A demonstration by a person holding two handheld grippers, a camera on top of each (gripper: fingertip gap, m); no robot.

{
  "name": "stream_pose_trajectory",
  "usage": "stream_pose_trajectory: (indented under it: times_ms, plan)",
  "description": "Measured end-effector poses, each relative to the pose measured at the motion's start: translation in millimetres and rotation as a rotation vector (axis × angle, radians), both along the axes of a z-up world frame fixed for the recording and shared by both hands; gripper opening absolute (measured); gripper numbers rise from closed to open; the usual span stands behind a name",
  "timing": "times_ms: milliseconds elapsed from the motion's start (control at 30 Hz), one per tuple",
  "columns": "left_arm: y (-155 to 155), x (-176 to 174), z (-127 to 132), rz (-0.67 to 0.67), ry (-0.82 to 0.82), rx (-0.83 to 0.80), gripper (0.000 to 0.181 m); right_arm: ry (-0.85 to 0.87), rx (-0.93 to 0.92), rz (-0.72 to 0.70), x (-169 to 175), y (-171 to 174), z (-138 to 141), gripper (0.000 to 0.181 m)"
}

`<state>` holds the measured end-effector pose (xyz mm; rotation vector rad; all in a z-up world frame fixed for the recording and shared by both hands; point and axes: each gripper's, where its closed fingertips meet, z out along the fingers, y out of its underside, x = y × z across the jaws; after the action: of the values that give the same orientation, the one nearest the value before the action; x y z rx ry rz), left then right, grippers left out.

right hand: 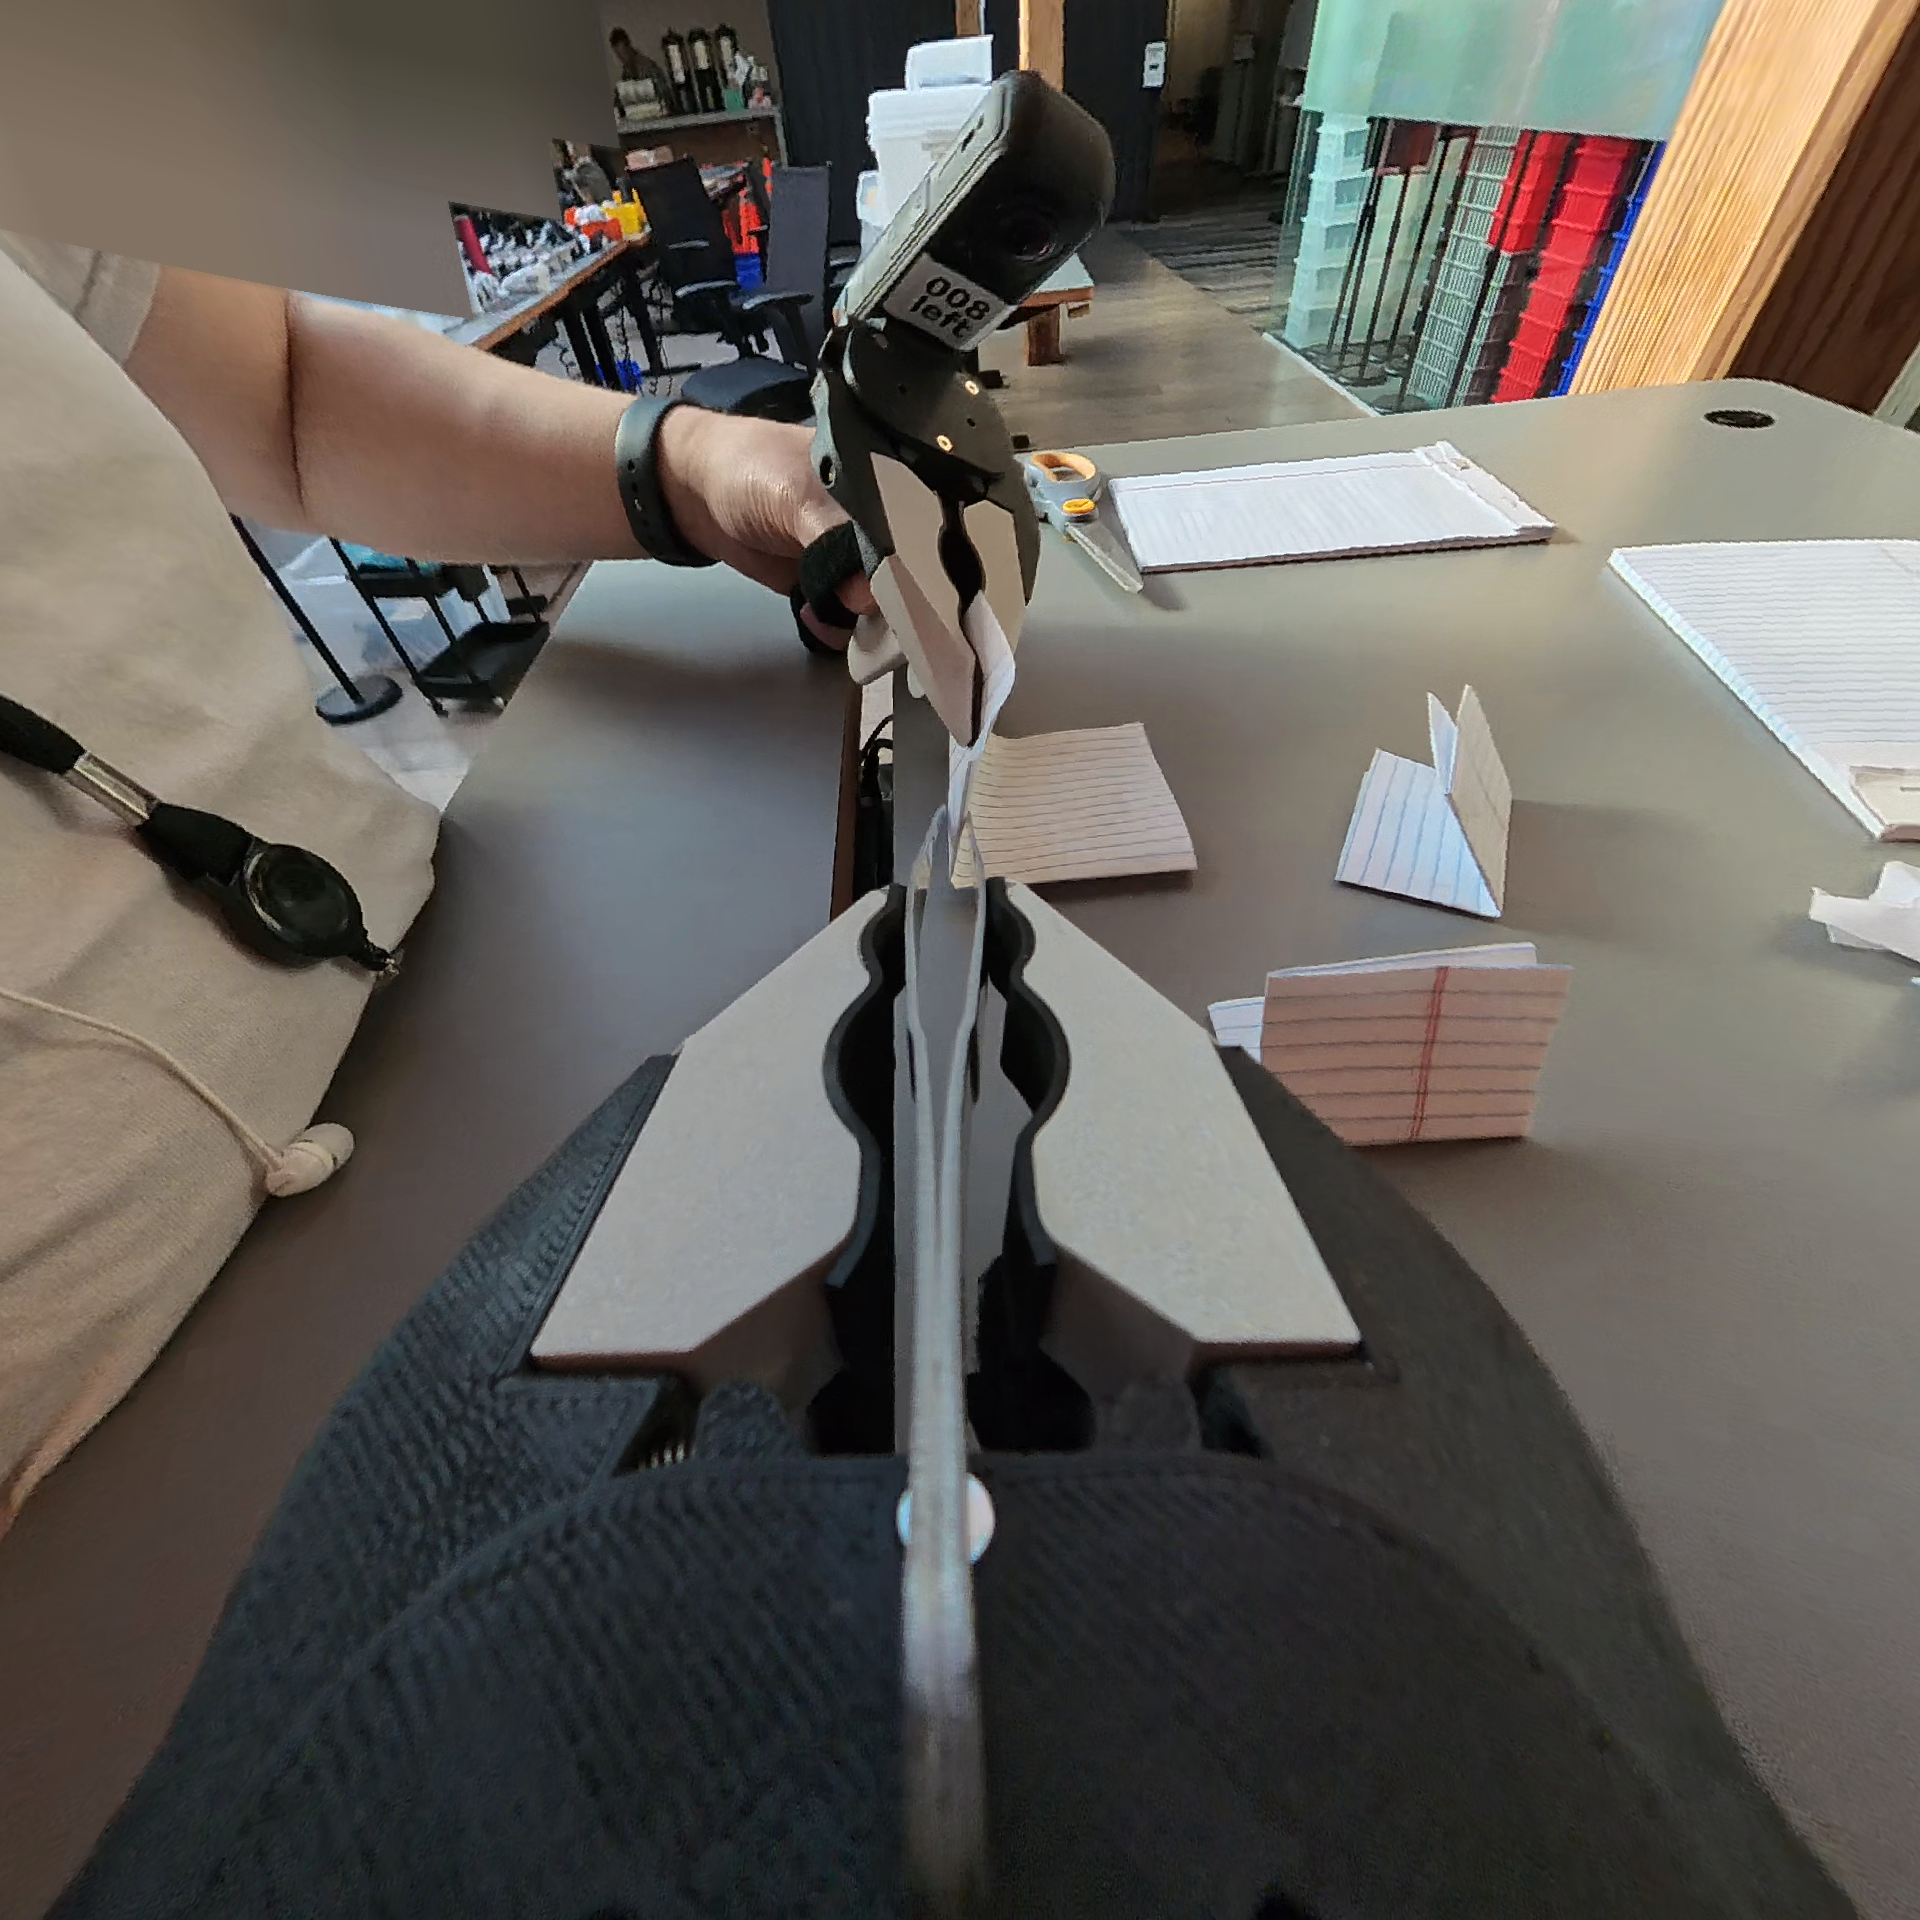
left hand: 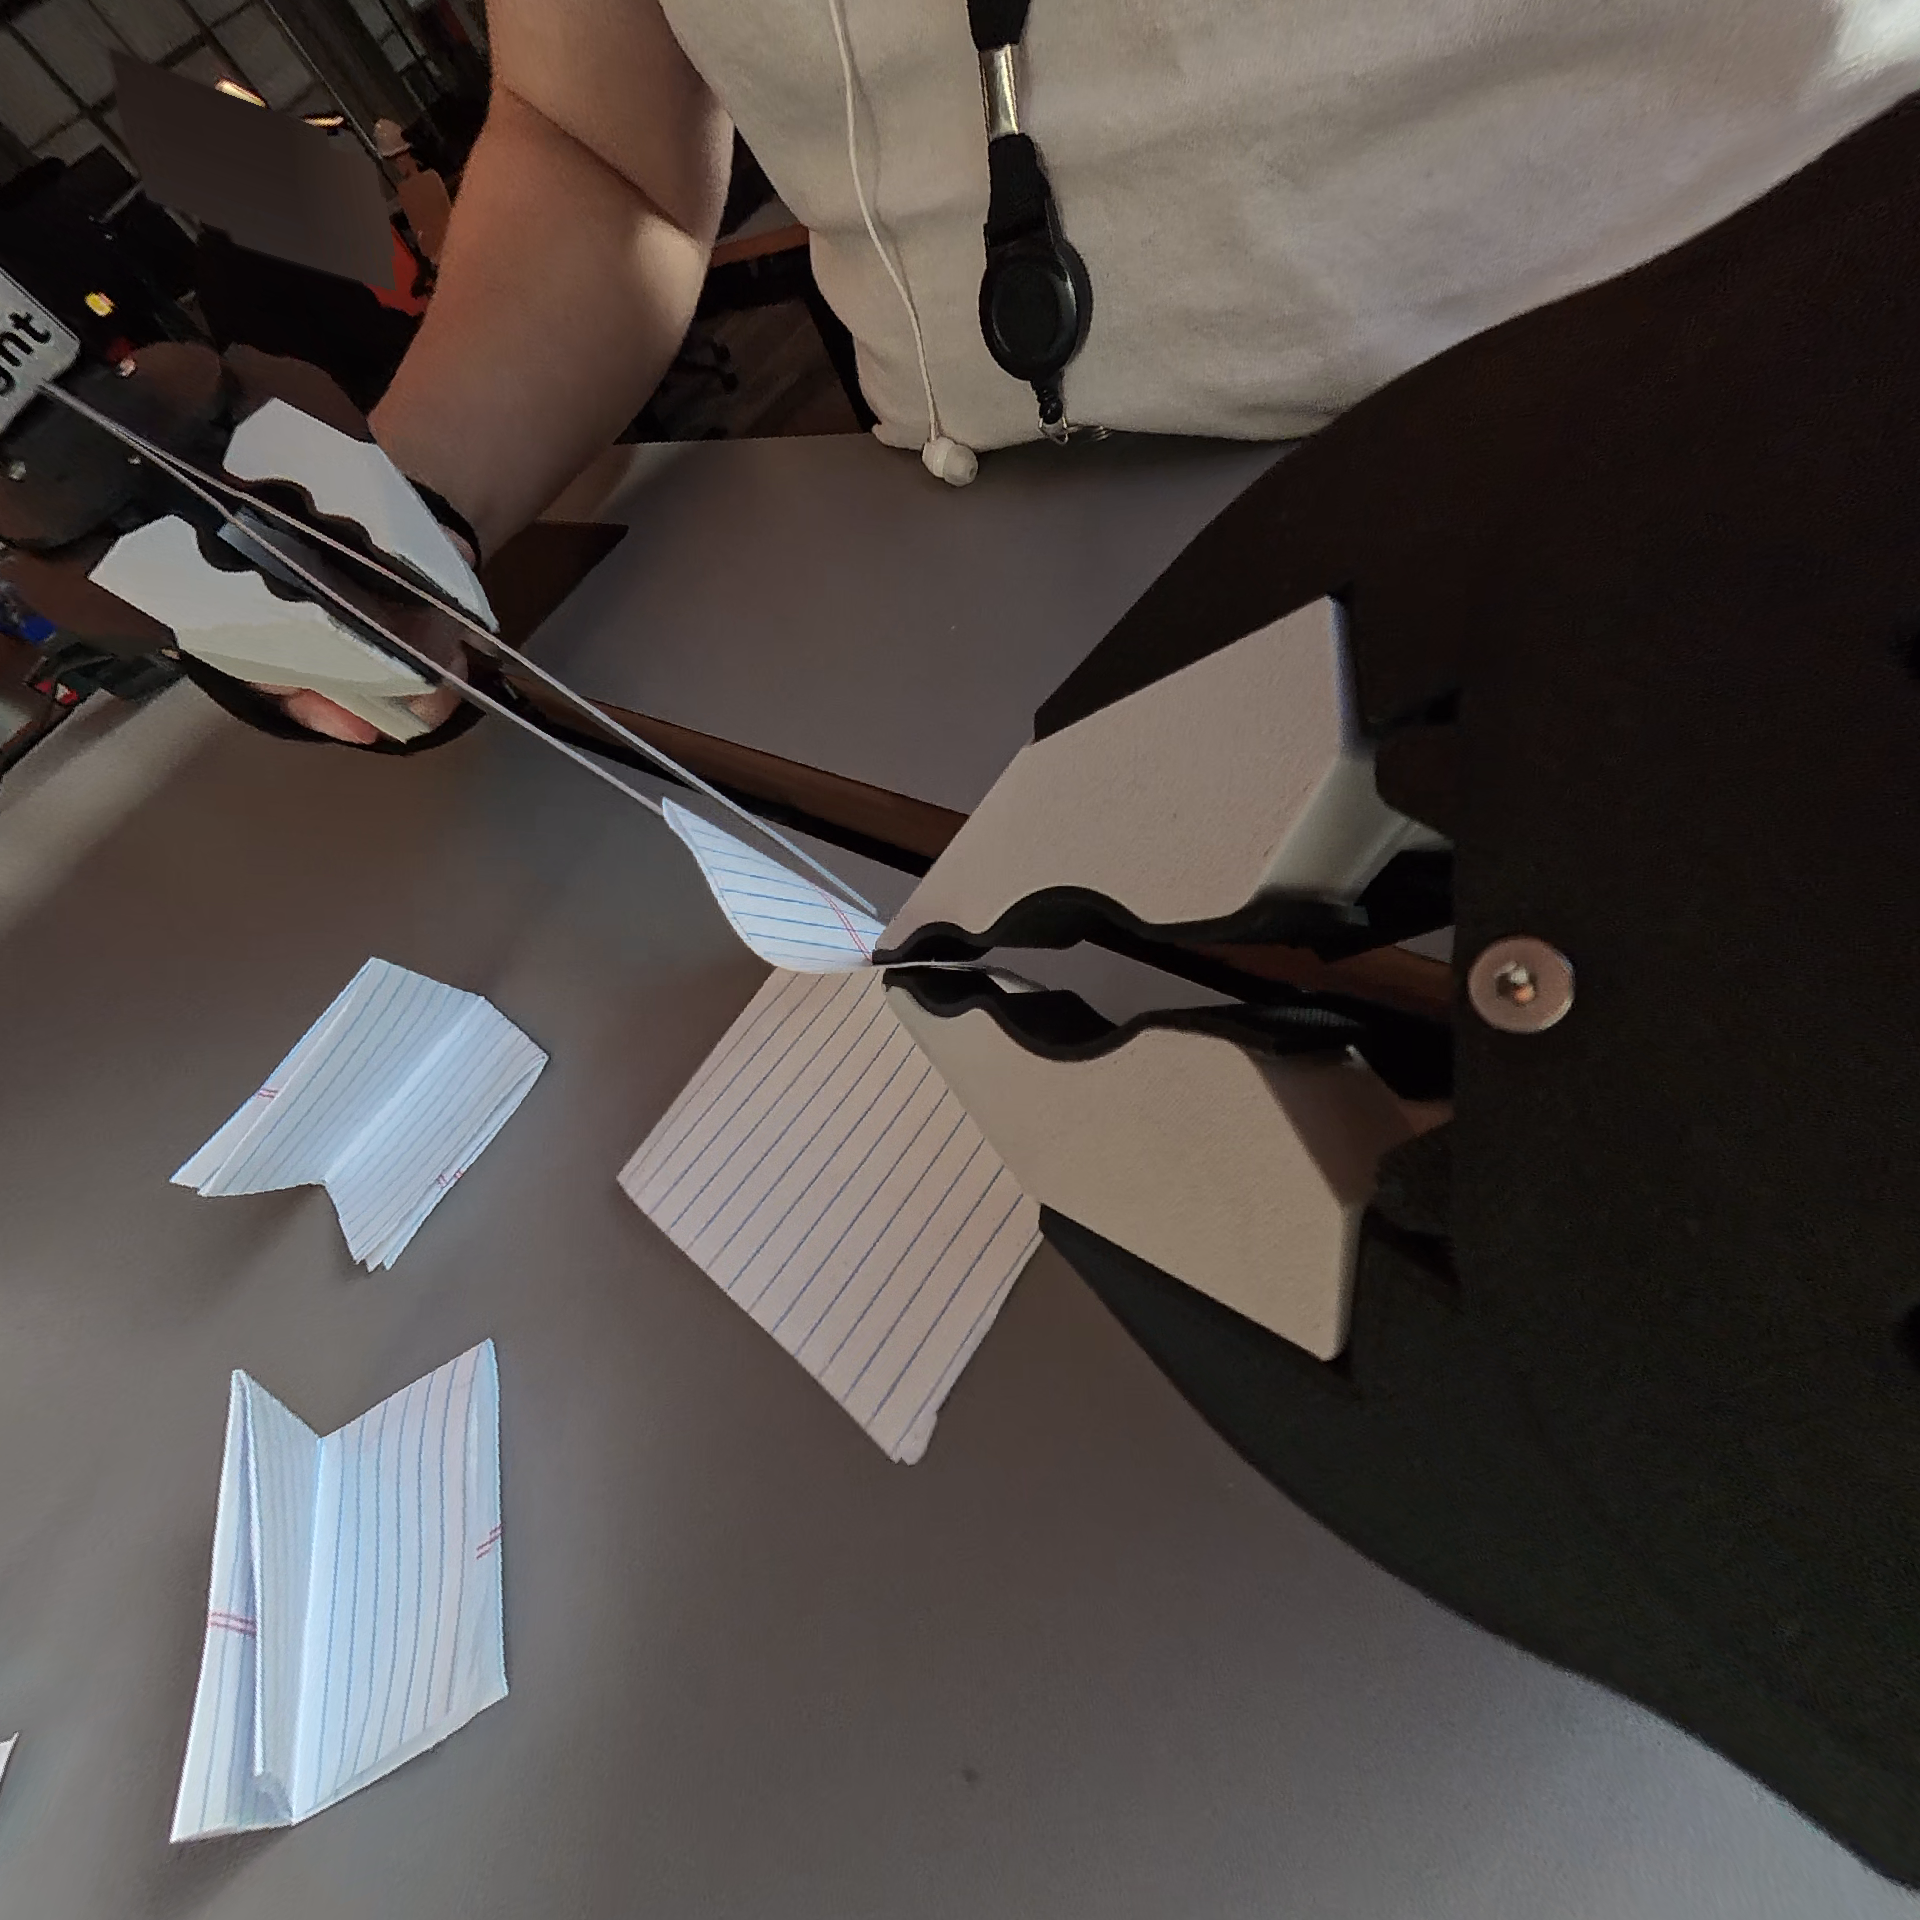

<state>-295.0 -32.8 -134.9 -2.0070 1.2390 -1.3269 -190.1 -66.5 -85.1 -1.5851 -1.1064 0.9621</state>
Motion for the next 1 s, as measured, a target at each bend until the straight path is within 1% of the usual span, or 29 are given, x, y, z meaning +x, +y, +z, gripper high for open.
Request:
stream_pose_trajectory:
  times_ms: [100,167,233,400,500,533,600,700,833,900,1000]
  plan:
    - [-0.4,0.3,4.3,-0.001,-0.039,-0.074,0.0,0.082,-0.131,-0.024,6.2,4.7,-1.0,0.015]
    - [-1.3,1.5,10.2,0.0,-0.084,-0.125,0.0,0.096,-0.193,-0.025,7.5,5.7,-4.6,0.017]
    - [-1.1,1.8,14.9,0.004,-0.124,-0.173,0.0,0.102,-0.178,-0.015,6.1,3.7,-3.8,0.018]
    - [5.6,-2.4,19.4,0.058,-0.195,-0.312,0.0,0.081,-0.071,-0.019,3.1,2.2,0.7,0.014]
    - [14.0,-8.3,14.7,0.113,-0.189,-0.368,0.0,0.023,-0.073,-0.016,3.7,1.8,-8.1,0.012]
    - [15.9,-9.5,13.0,0.125,-0.18,-0.371,0.0,0.017,-0.084,-0.014,3.1,1.3,-10.4,0.012]
    - [13.3,-9.2,12.2,0.105,-0.162,-0.357,0.0,0.044,-0.127,-0.005,1.7,0.7,-9.7,0.012]
    - [9.9,-10.0,0.5,0.086,-0.049,-0.267,0.0,0.039,-0.18,-0.006,2.1,2.8,-14.0,0.017]
    - [5.4,-9.3,-12.5,0.066,0.055,-0.196,0.0,0.117,-0.207,-0.011,-1.1,3.4,-3.9,0.018]
    - [3.1,-5.7,-10.0,0.06,0.035,-0.213,0.0,0.134,-0.245,-0.021,-0.2,5.5,-2.4,0.016]
    - [6.2,-4.2,-3.8,0.078,-0.005,-0.253,0.001,0.104,-0.307,-0.022,2.7,6.3,-8.6,0.012]
